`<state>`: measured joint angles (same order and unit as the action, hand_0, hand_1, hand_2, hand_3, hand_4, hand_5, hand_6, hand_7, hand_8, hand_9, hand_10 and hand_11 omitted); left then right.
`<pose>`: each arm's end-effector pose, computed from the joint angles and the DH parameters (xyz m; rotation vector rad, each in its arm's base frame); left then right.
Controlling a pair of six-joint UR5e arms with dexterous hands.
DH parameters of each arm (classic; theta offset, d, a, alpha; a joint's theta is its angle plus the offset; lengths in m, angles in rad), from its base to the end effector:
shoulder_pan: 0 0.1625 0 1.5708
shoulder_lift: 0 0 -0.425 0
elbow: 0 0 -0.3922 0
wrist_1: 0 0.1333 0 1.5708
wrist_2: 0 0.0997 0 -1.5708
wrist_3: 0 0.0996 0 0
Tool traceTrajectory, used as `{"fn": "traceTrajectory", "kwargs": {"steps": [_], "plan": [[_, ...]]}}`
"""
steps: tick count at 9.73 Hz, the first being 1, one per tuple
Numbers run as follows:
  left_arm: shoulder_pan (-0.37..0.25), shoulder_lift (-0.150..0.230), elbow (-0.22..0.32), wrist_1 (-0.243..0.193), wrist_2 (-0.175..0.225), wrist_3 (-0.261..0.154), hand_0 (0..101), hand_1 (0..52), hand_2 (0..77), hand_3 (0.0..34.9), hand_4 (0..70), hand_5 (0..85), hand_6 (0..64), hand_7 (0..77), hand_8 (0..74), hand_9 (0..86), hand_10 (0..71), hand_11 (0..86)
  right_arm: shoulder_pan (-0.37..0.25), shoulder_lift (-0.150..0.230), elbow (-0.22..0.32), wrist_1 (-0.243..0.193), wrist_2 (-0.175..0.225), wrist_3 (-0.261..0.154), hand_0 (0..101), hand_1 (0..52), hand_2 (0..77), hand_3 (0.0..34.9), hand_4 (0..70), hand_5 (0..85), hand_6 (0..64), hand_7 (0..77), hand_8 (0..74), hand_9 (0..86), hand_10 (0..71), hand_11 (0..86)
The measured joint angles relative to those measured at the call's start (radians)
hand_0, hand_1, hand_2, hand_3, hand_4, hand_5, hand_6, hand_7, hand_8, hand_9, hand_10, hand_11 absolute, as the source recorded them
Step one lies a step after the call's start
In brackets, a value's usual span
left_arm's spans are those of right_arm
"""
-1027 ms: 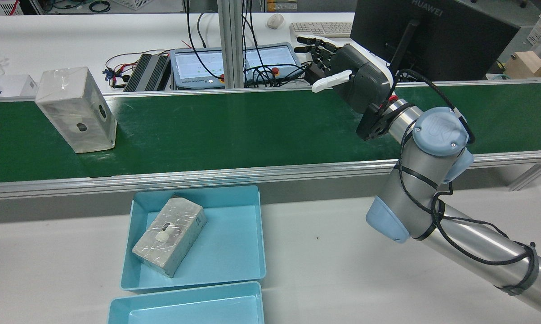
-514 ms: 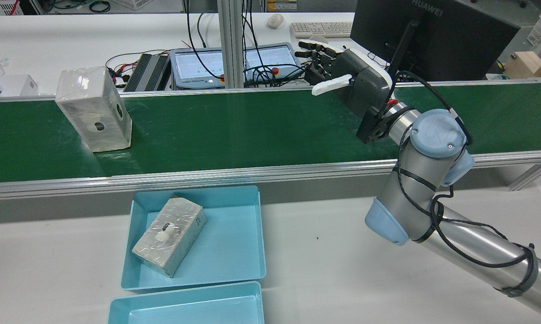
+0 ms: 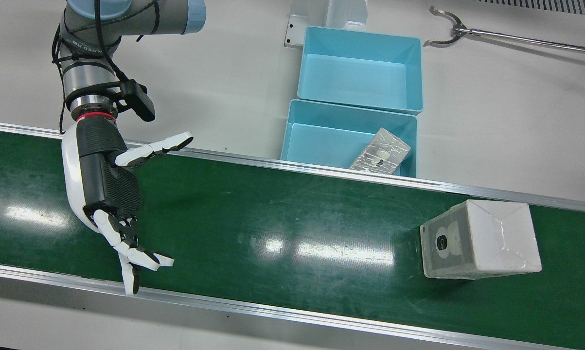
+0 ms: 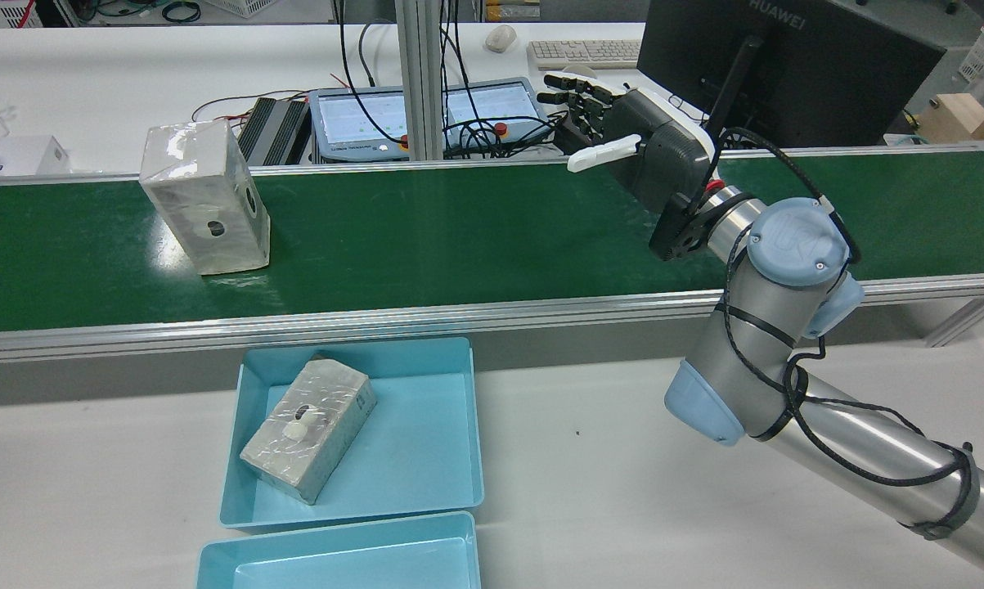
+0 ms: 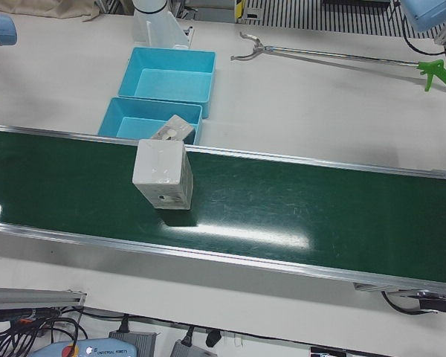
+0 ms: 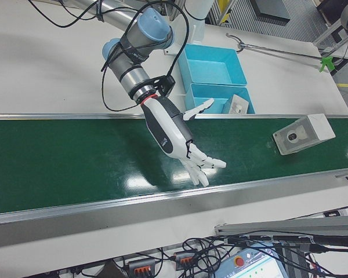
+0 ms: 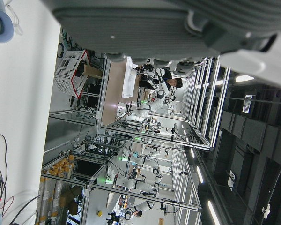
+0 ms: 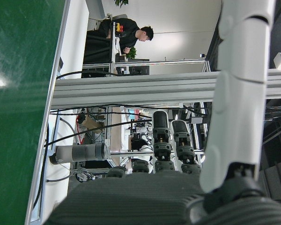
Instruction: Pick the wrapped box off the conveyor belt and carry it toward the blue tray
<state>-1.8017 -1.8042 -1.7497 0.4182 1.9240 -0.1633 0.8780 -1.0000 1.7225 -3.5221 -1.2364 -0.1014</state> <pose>-0.2222 -0.5133 0.5191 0.3145 -2.1714 2.2057 -0.2848 -0.6030 0.3232 -0.4242 -2.3687 1.7106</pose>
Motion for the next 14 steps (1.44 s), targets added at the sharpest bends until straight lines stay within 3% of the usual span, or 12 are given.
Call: {"fn": "traceTrajectory", "kwargs": {"steps": [2, 4, 14], "plan": [[0.000, 0.000, 0.000, 0.000, 0.000, 0.000, 0, 0.0, 0.5, 0.0, 0.0, 1.1, 0.5, 0.5, 0.5, 0.5, 0.5, 0.5, -0.001, 0.000, -0.001, 0.000, 0.000, 0.000, 48, 11.5, 3.3, 0.0, 14.7, 15.8, 10.4, 24.0, 0.0, 2.7, 0.0, 1.1], [0.000, 0.000, 0.000, 0.000, 0.000, 0.000, 0, 0.0, 1.1, 0.0, 0.0, 1.1, 0.5, 0.5, 0.5, 0.5, 0.5, 0.5, -0.001, 0.001, 0.000, 0.000, 0.000, 0.000, 48, 11.5, 3.8, 0.0, 14.7, 15.8, 10.4, 24.5, 3.3, 4.9, 0.0, 1.1], [0.000, 0.000, 0.000, 0.000, 0.000, 0.000, 0, 0.0, 1.1, 0.0, 0.0, 1.1, 0.5, 0.5, 0.5, 0.5, 0.5, 0.5, -0.017, 0.000, -0.027, 0.005, 0.002, 0.005, 47, 11.5, 4.9, 0.0, 13.6, 14.2, 9.8, 21.8, 1.1, 2.7, 0.0, 1.1]]}}
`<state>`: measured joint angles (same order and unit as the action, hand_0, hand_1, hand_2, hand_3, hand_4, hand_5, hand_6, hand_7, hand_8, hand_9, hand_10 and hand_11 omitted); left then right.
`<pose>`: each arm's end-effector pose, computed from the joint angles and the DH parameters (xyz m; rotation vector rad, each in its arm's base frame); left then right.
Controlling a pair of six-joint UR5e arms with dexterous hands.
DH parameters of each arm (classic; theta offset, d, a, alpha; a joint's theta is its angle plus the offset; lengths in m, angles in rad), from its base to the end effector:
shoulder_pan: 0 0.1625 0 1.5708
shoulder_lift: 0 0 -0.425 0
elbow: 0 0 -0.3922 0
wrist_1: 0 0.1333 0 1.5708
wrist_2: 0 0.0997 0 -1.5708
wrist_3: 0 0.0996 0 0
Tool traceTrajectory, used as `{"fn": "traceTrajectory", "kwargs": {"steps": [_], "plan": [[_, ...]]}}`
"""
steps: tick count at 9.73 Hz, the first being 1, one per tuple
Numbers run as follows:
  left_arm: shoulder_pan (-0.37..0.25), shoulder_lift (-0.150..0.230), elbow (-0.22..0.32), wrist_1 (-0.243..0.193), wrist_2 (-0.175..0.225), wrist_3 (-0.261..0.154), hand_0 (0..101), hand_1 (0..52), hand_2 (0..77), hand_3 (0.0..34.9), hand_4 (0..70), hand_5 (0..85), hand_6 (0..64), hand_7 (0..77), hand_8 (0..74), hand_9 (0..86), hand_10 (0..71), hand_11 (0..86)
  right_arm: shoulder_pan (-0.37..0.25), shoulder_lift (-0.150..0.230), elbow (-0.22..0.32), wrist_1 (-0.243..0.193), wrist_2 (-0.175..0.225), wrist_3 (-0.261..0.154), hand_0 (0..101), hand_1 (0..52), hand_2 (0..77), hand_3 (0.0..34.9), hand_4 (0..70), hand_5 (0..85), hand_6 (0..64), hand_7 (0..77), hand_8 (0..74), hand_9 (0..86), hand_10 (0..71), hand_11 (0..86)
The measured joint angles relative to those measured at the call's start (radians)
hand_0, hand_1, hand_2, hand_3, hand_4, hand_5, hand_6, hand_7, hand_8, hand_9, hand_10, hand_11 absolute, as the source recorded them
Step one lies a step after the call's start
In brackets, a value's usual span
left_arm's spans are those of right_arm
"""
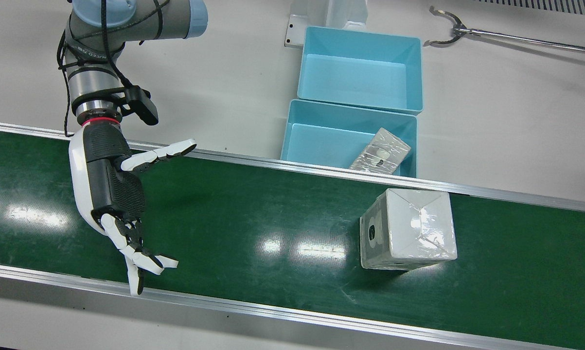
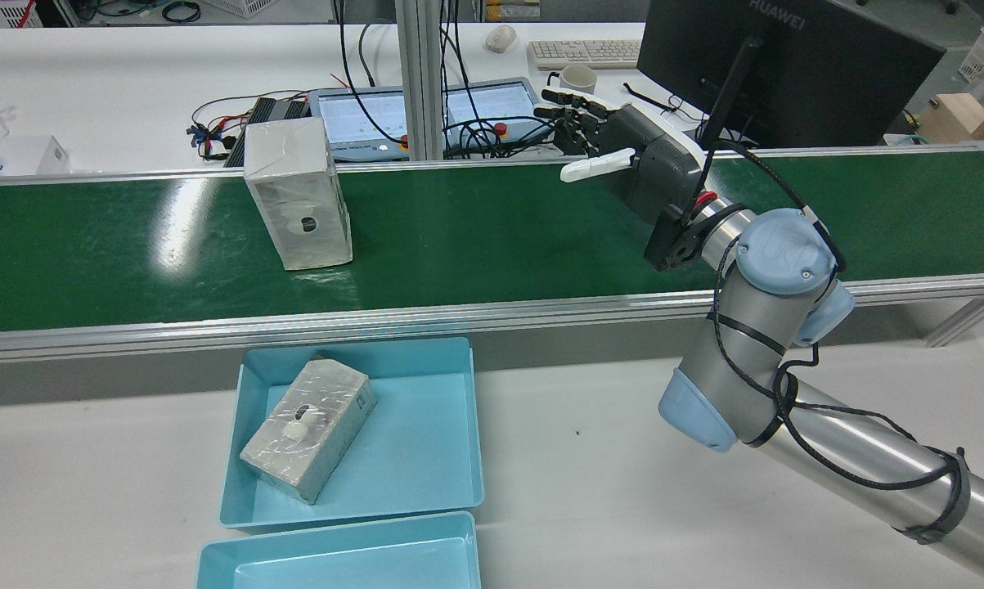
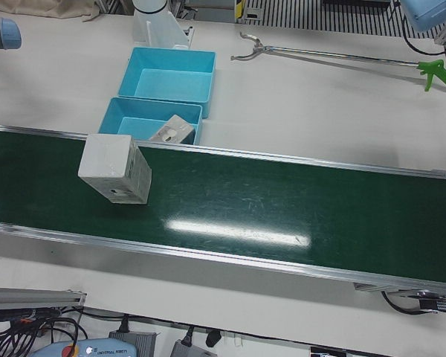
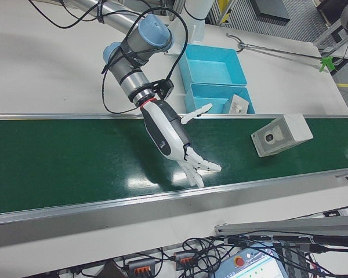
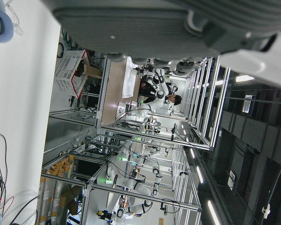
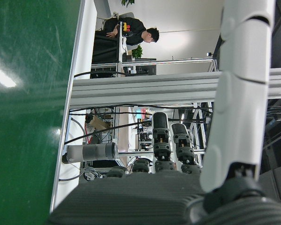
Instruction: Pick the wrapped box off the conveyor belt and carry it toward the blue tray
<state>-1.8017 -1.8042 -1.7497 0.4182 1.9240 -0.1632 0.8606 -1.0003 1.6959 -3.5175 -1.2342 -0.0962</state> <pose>-0.2222 -0.5133 0.5191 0.3144 -2.1714 2.2057 -0.2985 -0.6021 0.3340 -0.4371 -2.3374 1.7255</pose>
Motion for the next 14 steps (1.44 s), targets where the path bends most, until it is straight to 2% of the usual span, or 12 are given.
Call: {"fn": "traceTrajectory", "kwargs": {"steps": [1, 2, 4, 5, 6, 7, 8, 11, 12, 13, 14], "plan": [[0.000, 0.000, 0.000, 0.000, 0.000, 0.000, 0, 0.0, 1.1, 0.0, 0.0, 1.1, 0.5, 0.5, 0.5, 0.5, 0.0, 0.5, -0.001, 0.000, -0.001, 0.001, 0.001, 0.001, 47, 11.5, 4.9, 0.0, 13.6, 14.2, 9.8, 21.8, 1.1, 2.7, 0.0, 1.1], [0.000, 0.000, 0.000, 0.000, 0.000, 0.000, 0, 0.0, 0.5, 0.0, 0.0, 1.1, 0.5, 0.5, 0.5, 0.5, 0.5, 0.5, -0.002, 0.000, -0.001, 0.001, 0.002, 0.001, 46, 5.4, 3.3, 0.0, 13.6, 14.2, 9.8, 21.8, 1.1, 2.7, 0.0, 1.1], [0.000, 0.000, 0.000, 0.000, 0.000, 0.000, 0, 0.0, 0.5, 0.0, 0.0, 1.1, 0.5, 0.5, 0.5, 0.5, 0.5, 0.5, -0.007, 0.000, -0.002, 0.001, 0.001, 0.001, 46, 5.4, 3.3, 0.0, 13.6, 14.2, 9.8, 21.8, 2.2, 4.4, 0.0, 1.1], [0.000, 0.000, 0.000, 0.000, 0.000, 0.000, 0, 0.0, 0.5, 0.0, 0.0, 1.1, 0.5, 0.5, 0.5, 0.5, 0.5, 0.5, -0.011, 0.000, -0.002, 0.002, 0.001, 0.001, 46, 7.6, 2.2, 0.0, 13.6, 12.5, 9.8, 20.2, 2.2, 3.3, 0.0, 1.1], [0.000, 0.000, 0.000, 0.000, 0.000, 0.000, 0, 0.0, 0.5, 0.0, 0.0, 1.1, 0.5, 0.5, 0.5, 0.5, 0.0, 0.5, -0.012, 0.000, -0.002, 0.002, 0.001, 0.001, 42, 2.7, 1.6, 0.0, 12.5, 11.5, 7.1, 20.2, 2.2, 2.7, 0.0, 1.1], [0.000, 0.000, 0.000, 0.000, 0.000, 0.000, 0, 0.0, 1.1, 0.0, 0.0, 1.1, 0.5, 0.5, 0.5, 0.5, 0.5, 0.5, -0.013, 0.000, -0.002, 0.002, 0.001, 0.001, 42, 2.7, 1.6, 0.0, 12.5, 11.5, 7.1, 20.2, 2.2, 2.7, 0.0, 1.1], [0.000, 0.000, 0.000, 0.000, 0.000, 0.000, 0, 0.0, 1.1, 0.0, 0.0, 1.1, 0.5, 0.5, 0.5, 0.5, 0.5, 0.5, -0.013, 0.001, -0.001, 0.002, 0.000, 0.001, 43, 7.1, 1.6, 0.0, 12.5, 11.5, 8.2, 19.6, 2.2, 2.7, 0.0, 1.1], [0.000, 0.000, 0.000, 0.000, 0.000, 0.000, 0, 0.0, 0.5, 0.0, 0.0, 1.1, 0.5, 0.5, 0.5, 0.5, 0.0, 0.5, -0.015, 0.002, 0.002, 0.001, -0.001, 0.001, 43, 6.5, 1.6, 0.0, 12.5, 11.5, 8.2, 19.6, 2.2, 2.7, 0.0, 1.1], [0.000, 0.000, 0.000, 0.000, 0.000, 0.000, 0, 0.0, 0.5, 0.0, 0.0, 1.1, 0.5, 0.5, 0.5, 0.5, 0.5, 0.5, -0.015, 0.003, 0.004, 0.000, -0.002, 0.001, 50, 19.1, 1.6, 0.0, 13.6, 13.6, 8.7, 19.6, 2.2, 2.7, 0.0, 1.1], [0.000, 0.000, 0.000, 0.000, 0.000, 0.000, 0, 0.0, 0.5, 0.0, 0.0, 1.1, 0.5, 0.5, 0.5, 0.5, 0.5, 0.5, -0.015, 0.003, 0.003, 0.001, -0.002, 0.001, 46, 7.1, 6.0, 0.0, 13.1, 11.5, 9.3, 19.6, 1.1, 2.7, 0.0, 1.1], [0.000, 0.000, 0.000, 0.000, 0.000, 0.000, 0, 0.0, 0.5, 0.0, 0.0, 1.1, 0.5, 0.5, 0.5, 0.5, 0.5, 0.5, -0.015, 0.002, 0.002, 0.001, -0.002, 0.001, 46, 7.1, 6.0, 0.0, 13.1, 11.5, 9.3, 19.6, 1.1, 2.7, 0.0, 1.1]]}}
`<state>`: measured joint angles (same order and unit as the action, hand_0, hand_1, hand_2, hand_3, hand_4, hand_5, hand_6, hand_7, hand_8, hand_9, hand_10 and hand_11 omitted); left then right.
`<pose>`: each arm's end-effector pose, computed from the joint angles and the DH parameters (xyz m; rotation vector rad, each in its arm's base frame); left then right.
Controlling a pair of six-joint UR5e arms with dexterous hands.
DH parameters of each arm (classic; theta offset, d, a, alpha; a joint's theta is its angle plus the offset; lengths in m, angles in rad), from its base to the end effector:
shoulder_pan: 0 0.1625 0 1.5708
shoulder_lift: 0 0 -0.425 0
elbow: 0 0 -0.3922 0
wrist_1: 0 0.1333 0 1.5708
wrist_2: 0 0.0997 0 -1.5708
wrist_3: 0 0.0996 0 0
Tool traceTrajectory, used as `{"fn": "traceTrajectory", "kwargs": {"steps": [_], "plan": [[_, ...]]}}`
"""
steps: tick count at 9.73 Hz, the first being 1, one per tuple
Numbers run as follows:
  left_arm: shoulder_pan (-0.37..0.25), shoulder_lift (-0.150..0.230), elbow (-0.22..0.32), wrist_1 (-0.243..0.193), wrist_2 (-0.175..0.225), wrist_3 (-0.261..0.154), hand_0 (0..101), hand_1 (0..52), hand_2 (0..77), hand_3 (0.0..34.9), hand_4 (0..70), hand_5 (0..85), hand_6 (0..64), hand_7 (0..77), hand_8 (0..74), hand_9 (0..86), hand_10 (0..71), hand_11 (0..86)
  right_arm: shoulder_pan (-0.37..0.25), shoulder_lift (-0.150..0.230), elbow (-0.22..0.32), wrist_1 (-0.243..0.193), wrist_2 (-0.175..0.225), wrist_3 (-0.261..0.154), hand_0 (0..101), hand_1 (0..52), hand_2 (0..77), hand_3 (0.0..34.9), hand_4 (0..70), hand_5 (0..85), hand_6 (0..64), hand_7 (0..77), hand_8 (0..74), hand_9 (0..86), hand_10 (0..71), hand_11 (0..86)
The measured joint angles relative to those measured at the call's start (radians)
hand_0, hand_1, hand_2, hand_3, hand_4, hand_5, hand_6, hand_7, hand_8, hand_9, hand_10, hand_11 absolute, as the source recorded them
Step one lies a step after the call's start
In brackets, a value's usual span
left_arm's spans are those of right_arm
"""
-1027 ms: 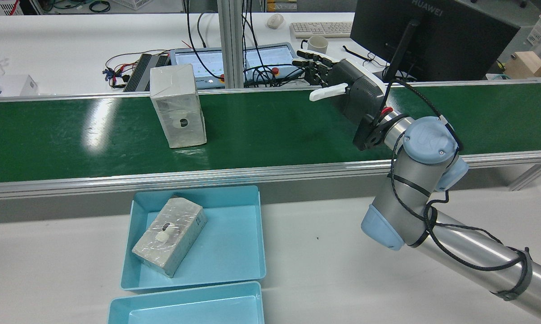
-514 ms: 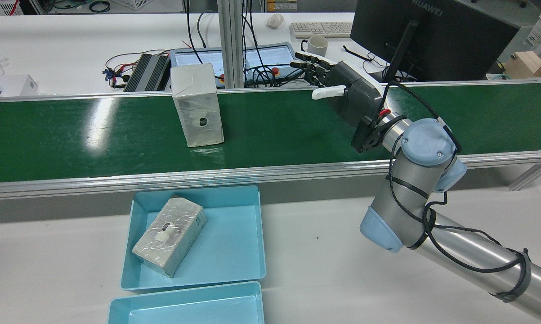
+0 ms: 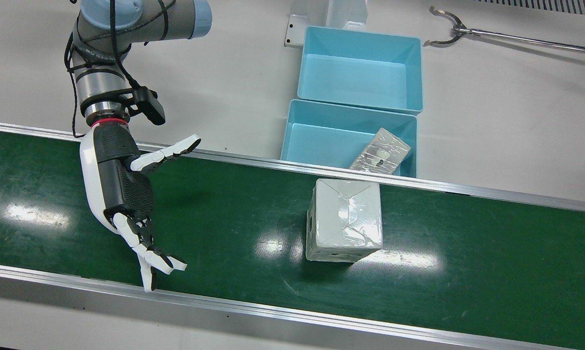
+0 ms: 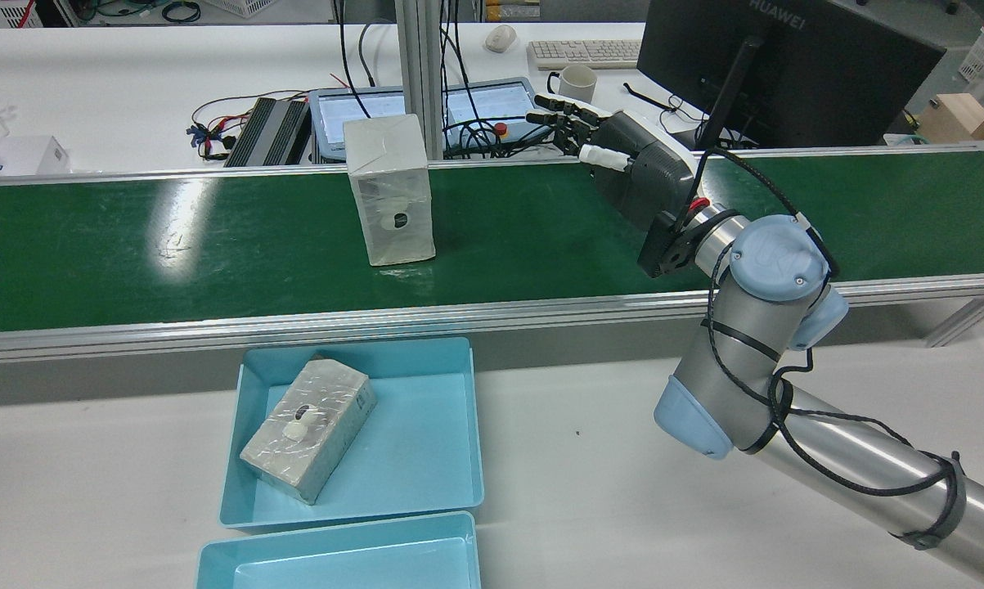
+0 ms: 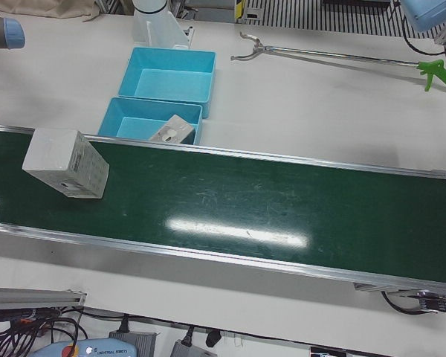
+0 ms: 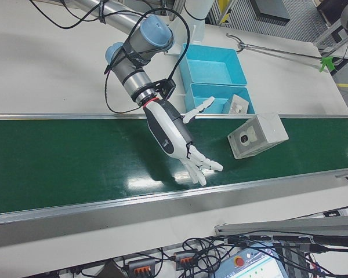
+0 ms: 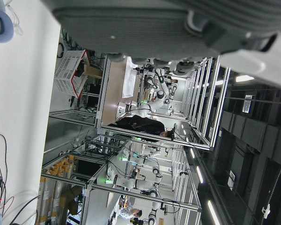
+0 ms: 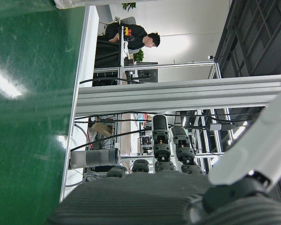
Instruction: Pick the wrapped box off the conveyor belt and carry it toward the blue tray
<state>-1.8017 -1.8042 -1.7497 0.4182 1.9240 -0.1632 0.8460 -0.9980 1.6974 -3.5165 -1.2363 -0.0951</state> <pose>-0.2222 -0.5133 0.5191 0.3144 -2.1714 2.2057 -0.3076 -0.5977 0.3317 -0.4585 -2.3323 1.7140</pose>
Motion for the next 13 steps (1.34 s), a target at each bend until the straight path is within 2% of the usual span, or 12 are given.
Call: {"fn": "traceTrajectory", "kwargs": {"steps": [1, 2, 3, 4, 6, 7, 8, 9, 10, 11, 13], "plan": [[0.000, 0.000, 0.000, 0.000, 0.000, 0.000, 0, 0.0, 1.1, 0.0, 0.0, 1.1, 0.5, 0.5, 0.5, 0.5, 0.5, 0.5, 0.000, 0.000, -0.001, 0.000, 0.000, 0.000, 37, 1.6, 1.6, 0.0, 13.1, 11.5, 8.2, 20.7, 1.1, 2.7, 0.0, 1.1], [0.000, 0.000, 0.000, 0.000, 0.000, 0.000, 0, 0.0, 1.1, 0.0, 0.0, 1.1, 0.5, 0.5, 0.5, 0.5, 0.5, 0.5, -0.001, 0.000, 0.000, 0.000, -0.001, 0.000, 33, 1.6, 1.6, 0.0, 13.1, 11.5, 8.2, 20.7, 1.1, 2.7, 0.0, 1.1], [0.000, 0.000, 0.000, 0.000, 0.000, 0.000, 0, 0.0, 1.1, 0.0, 0.0, 1.1, 0.5, 0.5, 0.5, 0.5, 0.5, 0.5, -0.001, 0.000, -0.001, -0.001, -0.005, 0.000, 40, 2.2, 1.6, 0.0, 16.4, 16.9, 10.4, 22.4, 4.4, 3.8, 0.0, 1.1], [0.000, 0.000, 0.000, 0.000, 0.000, 0.000, 0, 0.0, 1.1, 0.0, 0.0, 1.1, 0.5, 0.5, 0.5, 0.5, 0.5, 0.5, 0.000, 0.000, -0.002, -0.001, -0.010, 0.001, 43, 4.9, 3.3, 0.0, 14.2, 10.9, 9.3, 22.4, 1.6, 2.2, 0.0, 1.1], [0.000, 0.000, 0.000, 0.000, 0.000, 0.000, 0, 0.0, 1.1, 0.0, 0.0, 1.1, 0.5, 0.5, 0.5, 0.5, 0.0, 0.5, 0.000, 0.001, -0.002, -0.001, -0.016, 0.003, 43, 4.9, 3.3, 0.0, 14.2, 10.9, 9.3, 22.4, 1.6, 2.2, 0.0, 1.1], [0.000, 0.000, 0.000, 0.000, 0.000, 0.000, 0, 0.0, 0.5, 0.0, 0.0, 1.1, 0.5, 0.5, 0.5, 0.5, 0.5, 0.5, 0.000, 0.001, -0.002, -0.002, -0.017, 0.003, 48, 11.5, 9.3, 0.0, 15.3, 15.3, 9.8, 22.9, 3.8, 3.3, 0.0, 1.1], [0.000, 0.000, 0.000, 0.000, 0.000, 0.000, 0, 0.0, 1.1, 0.0, 0.0, 1.1, 0.5, 0.5, 0.5, 0.5, 0.5, 0.5, 0.000, 0.001, -0.002, -0.002, -0.018, 0.004, 46, 7.1, 4.9, 0.0, 12.5, 12.5, 8.2, 20.7, 2.2, 2.7, 0.0, 1.1], [0.000, 0.000, 0.000, 0.000, 0.000, 0.000, 0, 0.0, 0.5, 0.0, 0.0, 1.1, 0.5, 0.5, 0.5, 0.5, 0.5, 0.5, 0.000, 0.001, -0.002, -0.002, -0.019, 0.004, 46, 7.1, 4.9, 0.0, 12.5, 12.5, 8.2, 20.7, 2.2, 2.7, 0.0, 1.1], [0.000, 0.000, 0.000, 0.000, 0.000, 0.000, 0, 0.0, 1.1, 0.0, 0.0, 1.1, 0.5, 0.5, 0.5, 0.5, 0.5, 0.5, -0.003, 0.003, -0.002, -0.002, -0.019, 0.003, 45, 8.2, 2.2, 0.0, 9.8, 10.4, 6.5, 19.1, 2.2, 2.7, 0.0, 1.1], [0.000, 0.000, 0.000, 0.000, 0.000, 0.000, 0, 0.0, 0.5, 0.0, 0.0, 1.1, 0.5, 0.5, 0.5, 0.5, 0.5, 0.5, -0.008, 0.005, -0.006, -0.002, -0.018, 0.001, 44, 7.1, 1.6, 0.0, 5.4, 9.3, 5.5, 15.8, 0.0, 2.2, 0.0, 1.1], [0.000, 0.000, 0.000, 0.000, 0.000, 0.000, 0, 0.0, 0.5, 0.0, 0.0, 1.1, 0.5, 0.5, 0.5, 0.5, 0.5, 0.5, -0.034, 0.009, -0.023, -0.003, -0.017, -0.004, 46, 8.7, 1.6, 0.0, 5.4, 9.3, 3.3, 13.6, 0.5, 1.6, 0.0, 1.1]]}}
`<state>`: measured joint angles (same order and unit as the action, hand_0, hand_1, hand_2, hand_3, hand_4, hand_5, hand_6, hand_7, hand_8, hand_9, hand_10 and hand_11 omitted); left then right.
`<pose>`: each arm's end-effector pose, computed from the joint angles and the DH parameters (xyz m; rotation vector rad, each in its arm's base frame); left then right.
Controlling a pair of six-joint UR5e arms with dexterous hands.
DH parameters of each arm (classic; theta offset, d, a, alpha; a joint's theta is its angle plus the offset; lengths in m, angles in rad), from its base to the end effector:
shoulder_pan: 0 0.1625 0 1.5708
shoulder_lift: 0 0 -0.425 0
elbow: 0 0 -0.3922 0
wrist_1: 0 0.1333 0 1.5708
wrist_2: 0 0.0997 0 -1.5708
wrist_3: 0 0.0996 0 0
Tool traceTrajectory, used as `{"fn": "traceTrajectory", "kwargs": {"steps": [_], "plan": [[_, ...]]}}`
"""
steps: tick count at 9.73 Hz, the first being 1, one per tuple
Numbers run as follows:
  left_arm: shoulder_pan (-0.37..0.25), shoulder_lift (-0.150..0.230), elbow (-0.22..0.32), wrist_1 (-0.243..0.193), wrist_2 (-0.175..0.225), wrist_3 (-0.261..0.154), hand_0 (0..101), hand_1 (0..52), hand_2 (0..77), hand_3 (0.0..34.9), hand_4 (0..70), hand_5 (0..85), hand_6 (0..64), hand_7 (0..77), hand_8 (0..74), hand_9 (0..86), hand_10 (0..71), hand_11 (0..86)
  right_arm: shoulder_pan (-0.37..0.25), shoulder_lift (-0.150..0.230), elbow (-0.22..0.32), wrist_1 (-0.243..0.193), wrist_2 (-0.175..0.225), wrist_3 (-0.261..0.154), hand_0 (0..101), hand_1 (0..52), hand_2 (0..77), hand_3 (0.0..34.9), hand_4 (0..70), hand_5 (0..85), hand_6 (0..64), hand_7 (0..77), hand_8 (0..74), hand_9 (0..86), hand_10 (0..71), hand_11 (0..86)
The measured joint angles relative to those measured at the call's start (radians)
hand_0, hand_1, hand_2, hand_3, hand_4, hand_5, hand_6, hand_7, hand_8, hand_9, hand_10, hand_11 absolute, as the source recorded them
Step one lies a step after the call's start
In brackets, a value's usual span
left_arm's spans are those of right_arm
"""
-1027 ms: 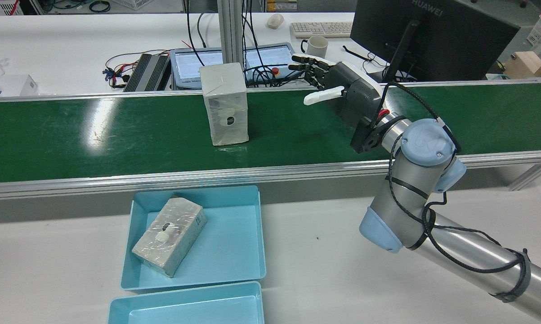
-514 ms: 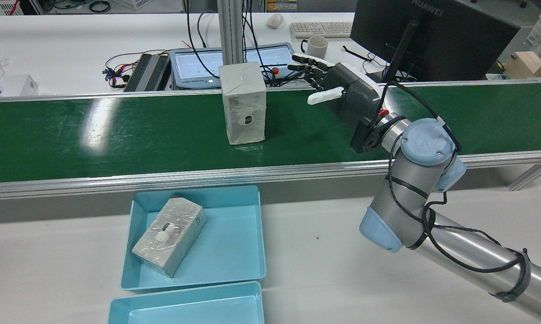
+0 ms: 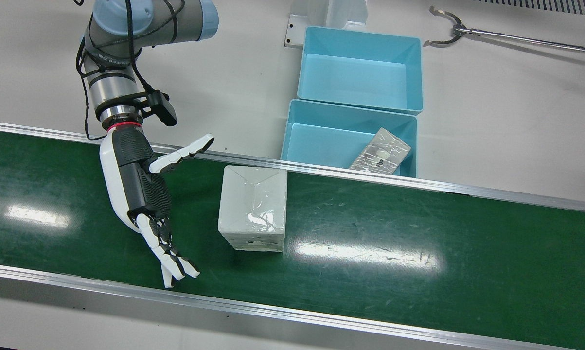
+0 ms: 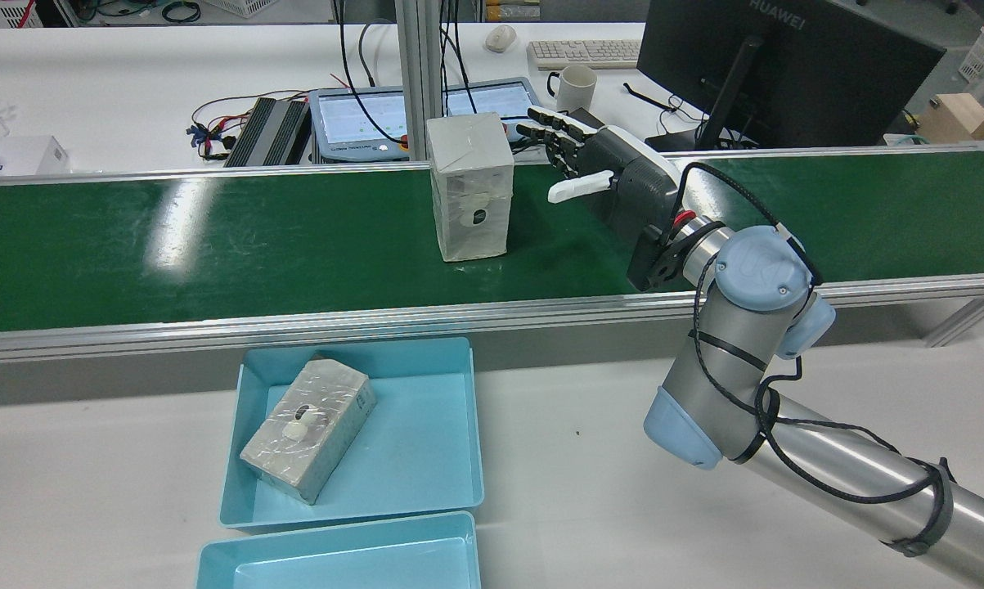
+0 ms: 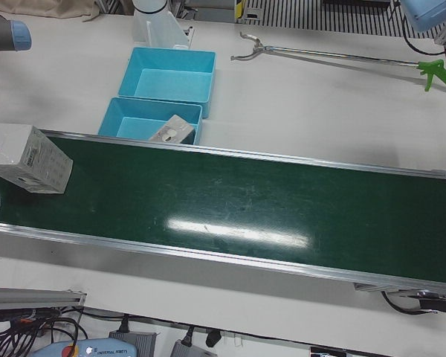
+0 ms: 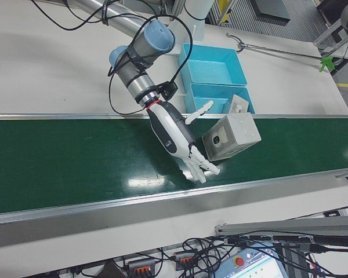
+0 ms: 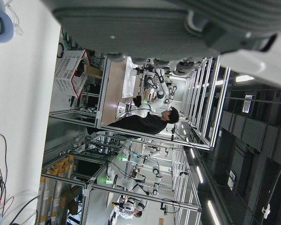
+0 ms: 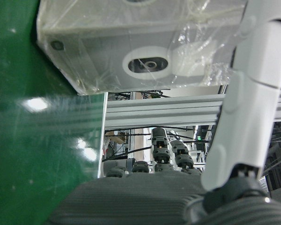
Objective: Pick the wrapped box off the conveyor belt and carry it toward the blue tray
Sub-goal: 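Move the right hand to the white wrapped box and close fingers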
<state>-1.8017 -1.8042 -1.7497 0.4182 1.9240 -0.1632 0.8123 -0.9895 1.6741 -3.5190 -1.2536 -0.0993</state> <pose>-0.2222 -0.5133 0.5191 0.3144 -2.1714 2.2057 -0.3330 -0.5903 0.3361 -0.4939 -2.2827 1.6982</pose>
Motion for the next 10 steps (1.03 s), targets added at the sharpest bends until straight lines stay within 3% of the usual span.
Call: {"fn": "traceTrajectory", "kwargs": {"steps": [8, 9, 10], "plan": [[0.000, 0.000, 0.000, 0.000, 0.000, 0.000, 0, 0.0, 1.1, 0.0, 0.0, 1.1, 0.5, 0.5, 0.5, 0.5, 0.5, 0.5, -0.023, 0.026, -0.018, 0.001, 0.002, -0.025, 45, 8.7, 1.6, 0.0, 7.6, 10.9, 3.3, 13.1, 0.5, 1.6, 0.0, 1.1], [0.000, 0.000, 0.000, 0.000, 0.000, 0.000, 0, 0.0, 1.1, 0.0, 0.0, 1.1, 0.5, 0.5, 0.5, 0.5, 0.5, 0.5, -0.023, 0.031, -0.020, 0.000, 0.002, -0.027, 49, 17.5, 1.6, 0.0, 15.8, 19.1, 12.0, 22.4, 8.7, 1.6, 1.6, 1.1], [0.000, 0.000, 0.000, 0.000, 0.000, 0.000, 0, 0.0, 1.1, 0.0, 0.0, 1.1, 0.5, 0.5, 0.5, 0.5, 0.5, 0.5, -0.024, 0.036, -0.024, -0.001, 0.002, -0.027, 49, 17.5, 1.6, 0.0, 15.8, 19.1, 12.0, 22.4, 8.7, 1.6, 1.6, 1.1]]}}
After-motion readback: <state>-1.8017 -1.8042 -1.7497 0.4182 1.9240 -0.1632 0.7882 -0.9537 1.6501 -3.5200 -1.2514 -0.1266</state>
